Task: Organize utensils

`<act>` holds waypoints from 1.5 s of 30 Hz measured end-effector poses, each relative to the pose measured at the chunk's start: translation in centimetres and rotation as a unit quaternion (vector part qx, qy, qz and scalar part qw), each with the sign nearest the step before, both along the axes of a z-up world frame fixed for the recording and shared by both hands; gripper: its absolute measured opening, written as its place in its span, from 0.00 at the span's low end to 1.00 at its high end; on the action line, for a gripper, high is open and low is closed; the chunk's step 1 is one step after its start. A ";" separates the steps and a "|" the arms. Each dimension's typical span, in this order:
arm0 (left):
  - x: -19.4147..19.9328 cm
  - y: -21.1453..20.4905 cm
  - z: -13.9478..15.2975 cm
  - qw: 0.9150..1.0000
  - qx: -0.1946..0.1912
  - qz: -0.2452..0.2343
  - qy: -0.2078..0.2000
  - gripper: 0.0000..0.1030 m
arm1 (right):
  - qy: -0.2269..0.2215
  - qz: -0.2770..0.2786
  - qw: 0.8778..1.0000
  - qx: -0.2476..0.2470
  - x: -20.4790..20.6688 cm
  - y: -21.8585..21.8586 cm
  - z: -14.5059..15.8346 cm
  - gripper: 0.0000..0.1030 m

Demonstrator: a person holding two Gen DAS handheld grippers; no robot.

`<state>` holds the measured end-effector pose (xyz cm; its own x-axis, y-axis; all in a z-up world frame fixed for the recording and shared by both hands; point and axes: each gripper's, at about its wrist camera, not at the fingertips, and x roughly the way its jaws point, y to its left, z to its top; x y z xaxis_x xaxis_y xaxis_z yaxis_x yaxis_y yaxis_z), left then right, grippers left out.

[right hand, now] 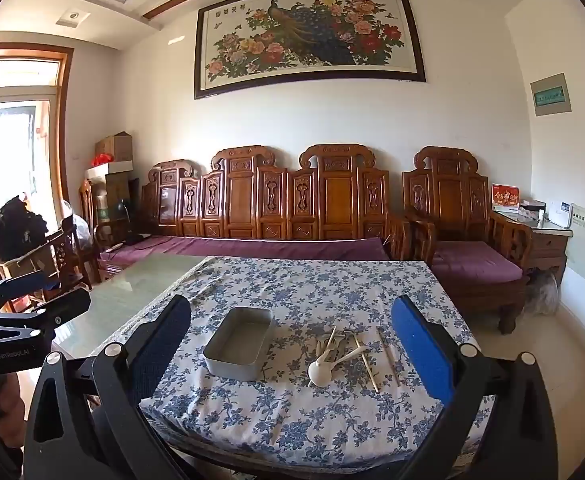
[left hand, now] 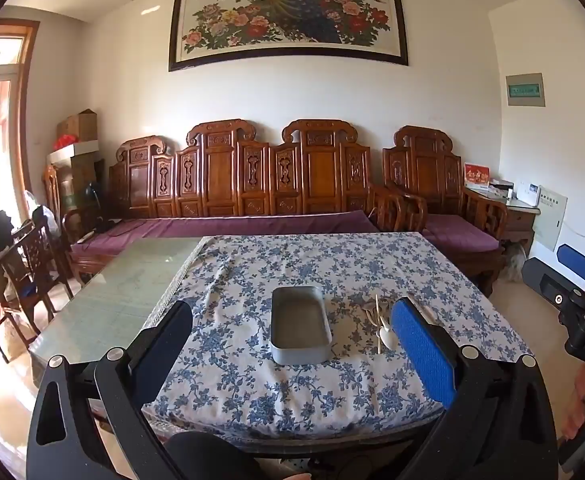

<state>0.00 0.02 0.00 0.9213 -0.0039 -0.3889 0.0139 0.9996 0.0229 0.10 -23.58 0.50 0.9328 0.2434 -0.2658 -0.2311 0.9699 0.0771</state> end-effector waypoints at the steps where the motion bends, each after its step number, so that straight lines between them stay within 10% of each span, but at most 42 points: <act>1: 0.0 0.0 0.0 1.000 0.001 0.000 0.000 0.94 | 0.000 0.000 1.000 0.000 -0.1 0.1 0.0 0.98; 45: -0.2 -0.1 0.6 1.000 -0.001 0.002 -0.015 0.94 | -0.001 0.010 1.000 0.009 -0.8 3.4 0.4 0.98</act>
<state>-0.21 -0.03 0.65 0.9326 -0.0011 -0.3608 0.0094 0.9997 0.0212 -0.65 -20.20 0.88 0.9282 0.2662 -0.2598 -0.2498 0.9636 0.0951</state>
